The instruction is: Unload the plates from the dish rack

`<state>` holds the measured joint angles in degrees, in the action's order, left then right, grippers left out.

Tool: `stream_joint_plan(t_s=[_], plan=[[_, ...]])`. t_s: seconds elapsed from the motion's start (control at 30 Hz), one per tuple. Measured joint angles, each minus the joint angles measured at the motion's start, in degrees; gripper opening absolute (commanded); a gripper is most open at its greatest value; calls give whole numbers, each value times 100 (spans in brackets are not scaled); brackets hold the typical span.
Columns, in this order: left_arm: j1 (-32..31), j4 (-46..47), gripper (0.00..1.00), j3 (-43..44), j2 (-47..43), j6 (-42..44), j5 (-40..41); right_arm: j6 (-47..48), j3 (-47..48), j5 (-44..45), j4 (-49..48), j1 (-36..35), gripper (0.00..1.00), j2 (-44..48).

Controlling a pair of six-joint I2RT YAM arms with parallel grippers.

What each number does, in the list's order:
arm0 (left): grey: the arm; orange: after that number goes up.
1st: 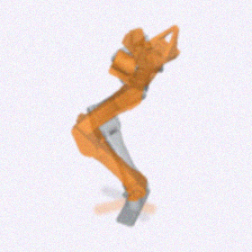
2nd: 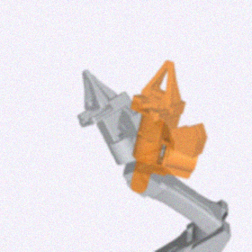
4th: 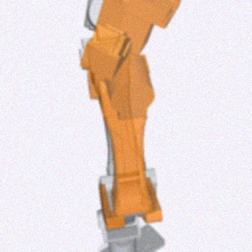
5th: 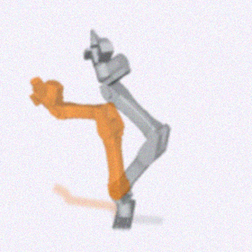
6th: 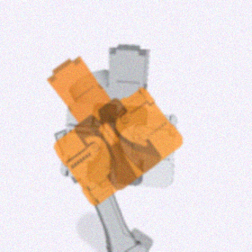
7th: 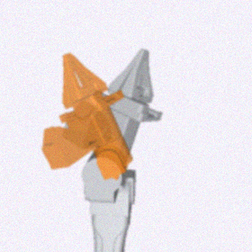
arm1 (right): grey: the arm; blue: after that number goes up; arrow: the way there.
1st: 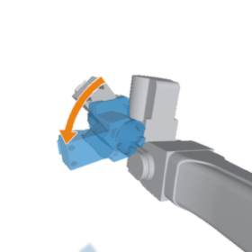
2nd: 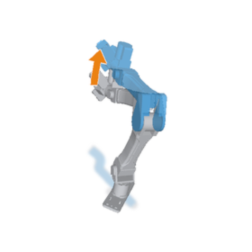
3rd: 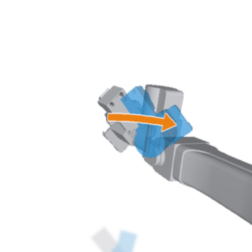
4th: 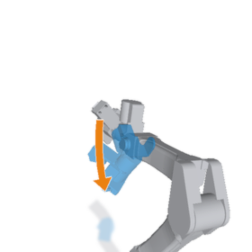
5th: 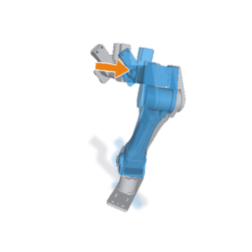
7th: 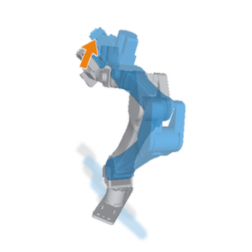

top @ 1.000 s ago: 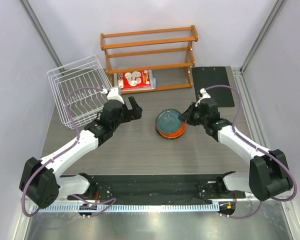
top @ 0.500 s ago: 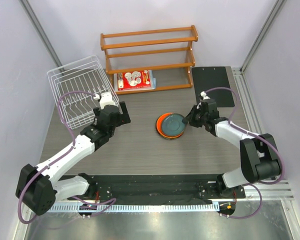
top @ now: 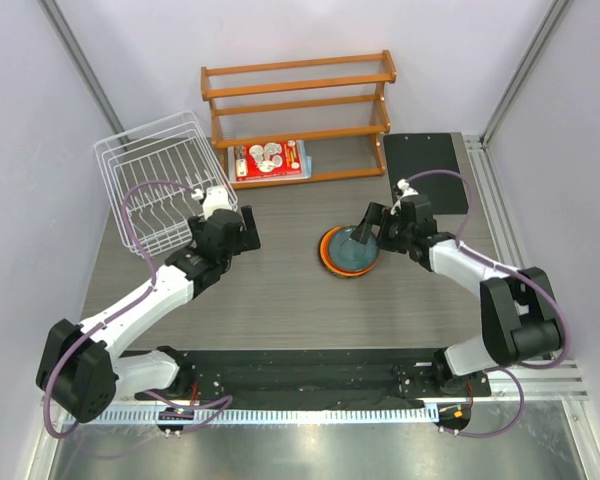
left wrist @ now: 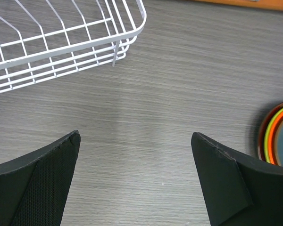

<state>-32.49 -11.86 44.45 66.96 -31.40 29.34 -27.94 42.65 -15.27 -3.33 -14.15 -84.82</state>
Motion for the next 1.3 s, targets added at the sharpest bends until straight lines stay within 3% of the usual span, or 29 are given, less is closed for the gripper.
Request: stream_joint_plan(t_s=[0.33, 0.57, 0.93, 1.3], plan=[[0, -470, 100, 575, 203, 66, 192, 494, 181, 2129, 1316, -157, 100, 1231], [0, -468, 99, 949, 278, 219, 299, 542, -216, 3587, 1438, -378, 100, 2124], [0, -634, 99, 1001, 267, 330, 151, 1091, -2251, 4907, -409, -387, 100, 3488], [0, -669, 99, 260, -1692, 490, 754, 1504, -2498, 5165, -1869, -409, 99, 2664]])
